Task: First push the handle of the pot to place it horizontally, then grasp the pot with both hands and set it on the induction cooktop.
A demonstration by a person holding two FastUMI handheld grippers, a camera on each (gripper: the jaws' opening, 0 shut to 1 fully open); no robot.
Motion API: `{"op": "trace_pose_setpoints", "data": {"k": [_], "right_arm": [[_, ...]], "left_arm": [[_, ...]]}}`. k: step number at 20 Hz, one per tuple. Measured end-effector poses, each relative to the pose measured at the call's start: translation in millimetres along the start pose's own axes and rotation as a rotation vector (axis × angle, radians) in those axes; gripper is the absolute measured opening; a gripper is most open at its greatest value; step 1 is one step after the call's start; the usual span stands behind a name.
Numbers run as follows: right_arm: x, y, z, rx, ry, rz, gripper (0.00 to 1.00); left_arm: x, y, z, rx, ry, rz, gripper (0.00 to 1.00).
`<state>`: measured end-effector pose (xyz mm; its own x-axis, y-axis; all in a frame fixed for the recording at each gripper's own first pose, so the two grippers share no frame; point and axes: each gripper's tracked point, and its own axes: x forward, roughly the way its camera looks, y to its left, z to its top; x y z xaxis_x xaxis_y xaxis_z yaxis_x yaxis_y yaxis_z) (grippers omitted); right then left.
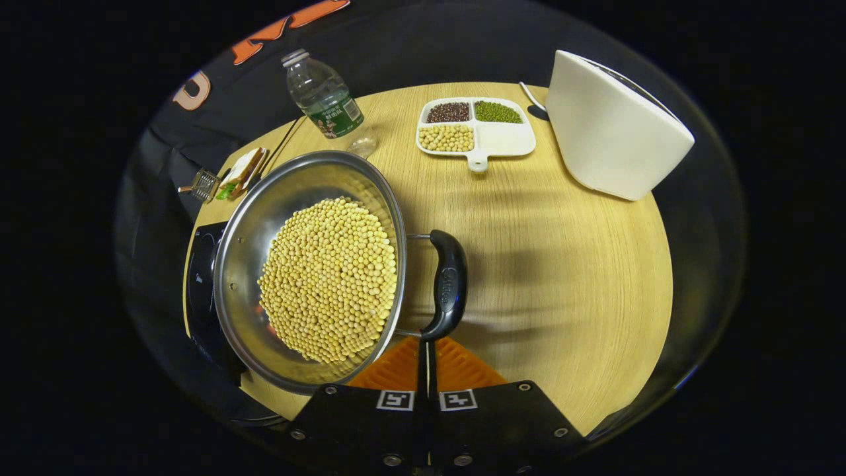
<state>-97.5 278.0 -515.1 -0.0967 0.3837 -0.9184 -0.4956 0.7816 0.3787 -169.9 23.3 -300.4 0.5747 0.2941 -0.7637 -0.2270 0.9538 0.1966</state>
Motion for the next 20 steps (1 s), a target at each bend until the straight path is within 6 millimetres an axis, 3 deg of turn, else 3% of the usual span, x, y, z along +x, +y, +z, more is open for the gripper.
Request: {"op": "trace_pose_setpoints", "data": {"k": [3, 7, 9, 14, 20], "right_arm": [[-19.1, -1.7, -0.5, 0.005, -0.035, -0.009, 0.0], [-43.3, 3.2, 18.3, 0.052, -0.144, 0.021, 0.01], [-52.3, 5.2, 32.3, 0.079, -0.207, 0.035, 0.08], [-55.9, 6.0, 48.7, 0.133, -0.291, 0.042, 0.53], [-39.9, 7.6, 53.3, 0.127, -0.277, 0.022, 0.9]], "left_arm": [[24.5, -17.5, -12.8, -0.007, 0.064, -0.07, 0.98], [56.6, -37.2, -42.9, -0.017, 0.191, -0.153, 1.0], [75.6, -49.6, -57.2, -0.007, 0.241, -0.183, 0.99], [113.3, -76.5, -85.8, 0.019, 0.329, -0.264, 0.99], [151.7, -100.5, -118.6, 0.042, 0.418, -0.321, 0.99]]}}
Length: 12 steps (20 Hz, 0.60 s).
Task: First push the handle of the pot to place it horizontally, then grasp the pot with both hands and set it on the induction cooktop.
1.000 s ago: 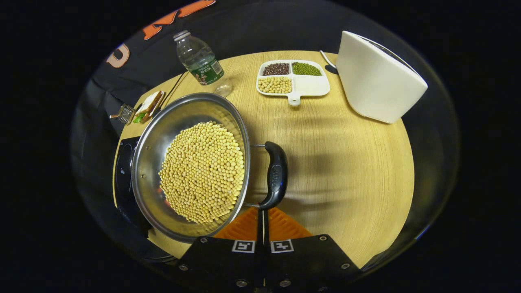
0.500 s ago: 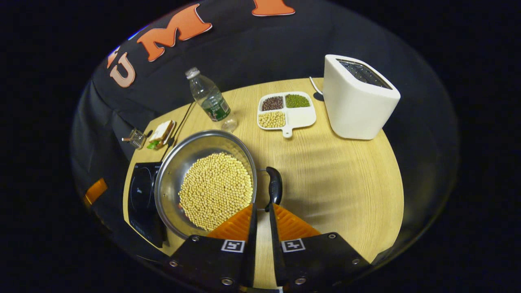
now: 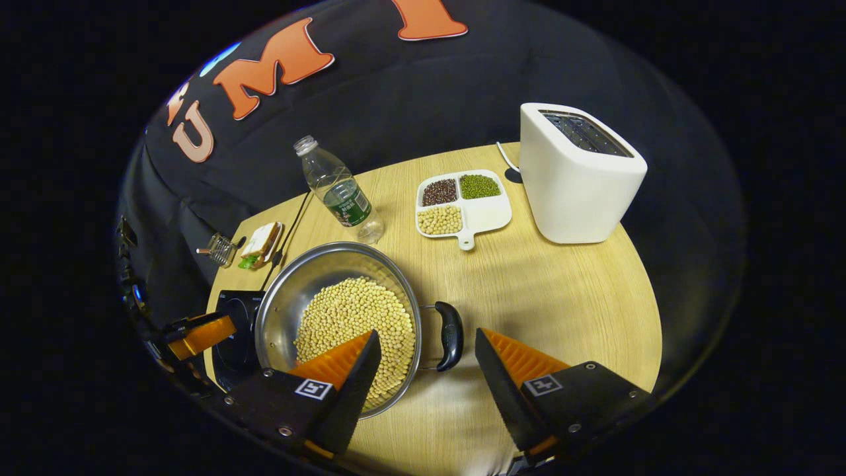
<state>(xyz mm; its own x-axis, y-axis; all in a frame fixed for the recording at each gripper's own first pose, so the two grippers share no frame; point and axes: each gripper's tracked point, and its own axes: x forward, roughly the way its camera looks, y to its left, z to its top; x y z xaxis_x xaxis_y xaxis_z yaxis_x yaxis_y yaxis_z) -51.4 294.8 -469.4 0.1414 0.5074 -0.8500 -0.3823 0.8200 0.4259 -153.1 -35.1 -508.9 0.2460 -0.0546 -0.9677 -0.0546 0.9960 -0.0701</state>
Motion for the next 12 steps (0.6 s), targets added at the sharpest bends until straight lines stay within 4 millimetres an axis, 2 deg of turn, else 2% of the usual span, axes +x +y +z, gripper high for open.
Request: {"op": "trace_pose_setpoints", "data": {"k": [2, 3, 5, 6, 8, 10, 12], "right_arm": [[6.7, -1.5, -1.4, -0.004, 0.013, -0.008, 0.94], [10.7, -1.1, -1.6, -0.008, 0.016, -0.013, 0.95], [18.0, -1.0, -2.9, -0.015, 0.027, -0.024, 0.95], [21.8, -1.7, -4.7, -0.018, 0.035, -0.029, 0.95], [28.3, -1.4, -7.3, -0.026, 0.05, -0.035, 0.95], [34.8, -1.0, -8.2, -0.034, 0.059, -0.041, 0.95], [39.7, -2.2, -10.6, -0.037, 0.071, -0.056, 0.95]], "left_arm": [[18.4, 0.8, -4.0, -0.017, 0.024, -0.011, 0.98], [23.5, -2.5, -6.3, -0.026, 0.033, -0.027, 0.93], [30.7, 3.8, -4.5, -0.017, 0.035, -0.007, 0.92], [34.5, 6.0, -0.2, -0.01, 0.029, -0.01, 0.88], [36.9, 6.2, -0.3, 0.002, 0.035, -0.017, 0.95], [40.4, 5.1, 1.8, 0.009, 0.035, -0.013, 0.92], [44.5, 3.2, 2.9, 0.013, 0.031, -0.011, 0.96]]}}
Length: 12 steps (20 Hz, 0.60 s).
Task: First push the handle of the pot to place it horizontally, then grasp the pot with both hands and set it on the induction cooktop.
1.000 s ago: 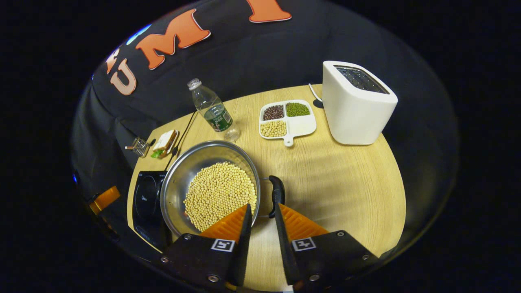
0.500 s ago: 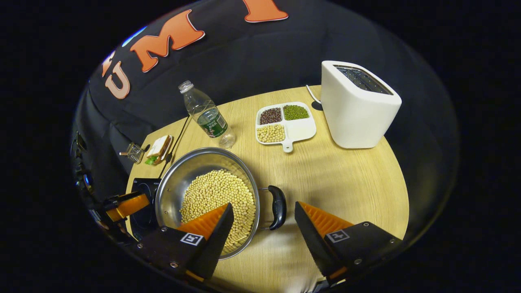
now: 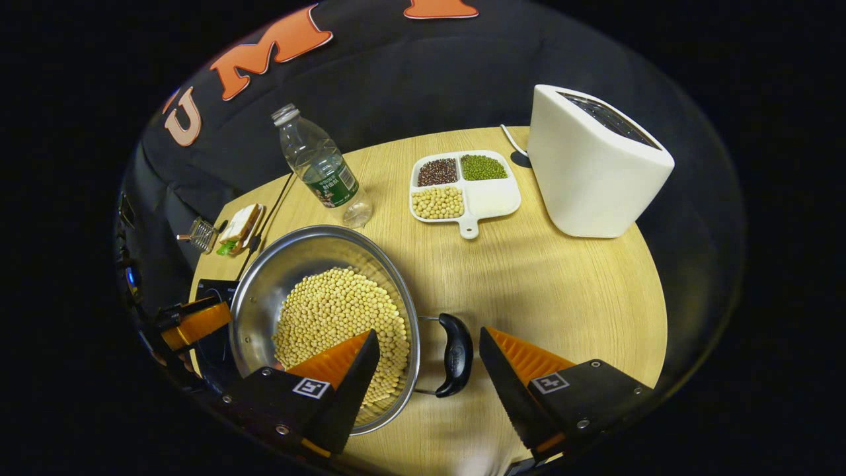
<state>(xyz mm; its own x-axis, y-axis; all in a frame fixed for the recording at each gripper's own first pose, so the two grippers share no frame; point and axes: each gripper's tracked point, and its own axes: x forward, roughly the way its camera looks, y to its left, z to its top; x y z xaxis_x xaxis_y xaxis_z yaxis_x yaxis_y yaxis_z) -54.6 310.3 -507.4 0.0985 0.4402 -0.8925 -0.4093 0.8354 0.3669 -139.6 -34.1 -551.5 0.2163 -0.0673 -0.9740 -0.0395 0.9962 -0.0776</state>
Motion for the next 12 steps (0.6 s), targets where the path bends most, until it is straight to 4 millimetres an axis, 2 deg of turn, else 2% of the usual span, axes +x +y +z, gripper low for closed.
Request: {"op": "trace_pose_setpoints", "data": {"k": [4, 6, 7, 9, 12], "right_arm": [[12.7, 6.0, -5.4, -0.003, 0.011, -0.02, 0.95], [18.6, 5.5, -7.5, 0.001, 0.019, -0.032, 0.95], [21.2, 3.4, -8.9, 0.006, 0.025, -0.038, 0.95], [24.1, -0.7, -14.6, 0.014, 0.033, -0.053, 0.95], [23.4, -4.9, -21.7, 0.015, 0.04, -0.06, 0.94]], "left_arm": [[2.5, -7.4, 3.1, 0.008, -0.003, -0.015, 0.96], [5.7, -6.5, 4.8, 0.033, -0.014, 0.0, 0.92], [11.6, -3.7, 5.1, 0.04, -0.02, 0.027, 0.96], [17.7, -2.1, -12.5, 0.013, 0.031, 0.037, 0.92], [25.9, -4.6, -19.7, -0.026, 0.051, 0.016, 0.92]]}}
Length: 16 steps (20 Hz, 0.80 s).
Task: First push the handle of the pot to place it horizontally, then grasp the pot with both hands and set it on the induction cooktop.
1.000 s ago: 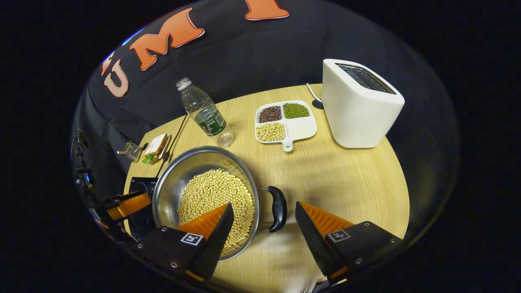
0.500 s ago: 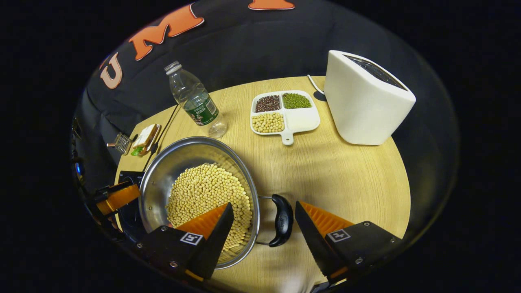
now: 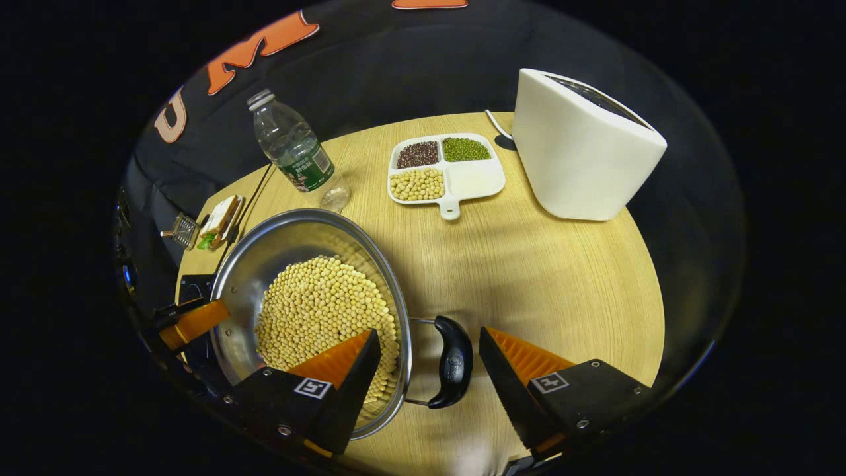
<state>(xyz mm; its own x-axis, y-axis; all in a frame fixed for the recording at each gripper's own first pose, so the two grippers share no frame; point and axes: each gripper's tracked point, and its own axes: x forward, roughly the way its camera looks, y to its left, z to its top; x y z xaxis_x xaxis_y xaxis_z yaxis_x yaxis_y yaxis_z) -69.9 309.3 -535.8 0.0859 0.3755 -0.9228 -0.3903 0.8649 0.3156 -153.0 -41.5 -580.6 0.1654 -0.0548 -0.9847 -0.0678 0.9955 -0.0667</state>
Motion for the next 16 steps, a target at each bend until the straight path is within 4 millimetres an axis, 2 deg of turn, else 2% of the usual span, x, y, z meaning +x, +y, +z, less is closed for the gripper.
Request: {"op": "trace_pose_setpoints", "data": {"k": [3, 5, 8, 10, 13, 15, 16], "right_arm": [[4.4, -3.7, -5.4, 0.003, 0.013, -0.014, 0.89], [6.8, -2.8, -8.7, 0.001, 0.016, -0.025, 0.84], [9.1, -7.7, -14.9, -0.007, 0.019, -0.053, 0.74], [8.3, -8.9, -14.9, 0.003, 0.012, -0.058, 0.66], [9.9, -9.7, -16.7, 0.017, 0.013, -0.061, 0.64], [9.5, -14.4, -19.1, 0.031, 0.016, -0.064, 0.63], [7.3, -15.3, -21.6, 0.044, 0.023, -0.064, 0.62]], "left_arm": [[7.8, 2.3, -1.1, 0.023, 0.011, 0.014, 0.94], [11.5, 3.4, -0.1, 0.048, 0.004, 0.032, 0.91], [15.5, 3.0, 0.3, 0.071, -0.007, 0.061, 0.84], [16.5, 6.4, -1.2, 0.096, -0.001, 0.091, 0.86], [20.1, 0.9, -4.2, 0.088, -0.007, 0.093, 0.74], [24.6, 0.2, -6.4, 0.071, -0.024, 0.11, 0.74], [21.8, -3.8, -3.7, 0.073, -0.032, 0.116, 0.68]]}}
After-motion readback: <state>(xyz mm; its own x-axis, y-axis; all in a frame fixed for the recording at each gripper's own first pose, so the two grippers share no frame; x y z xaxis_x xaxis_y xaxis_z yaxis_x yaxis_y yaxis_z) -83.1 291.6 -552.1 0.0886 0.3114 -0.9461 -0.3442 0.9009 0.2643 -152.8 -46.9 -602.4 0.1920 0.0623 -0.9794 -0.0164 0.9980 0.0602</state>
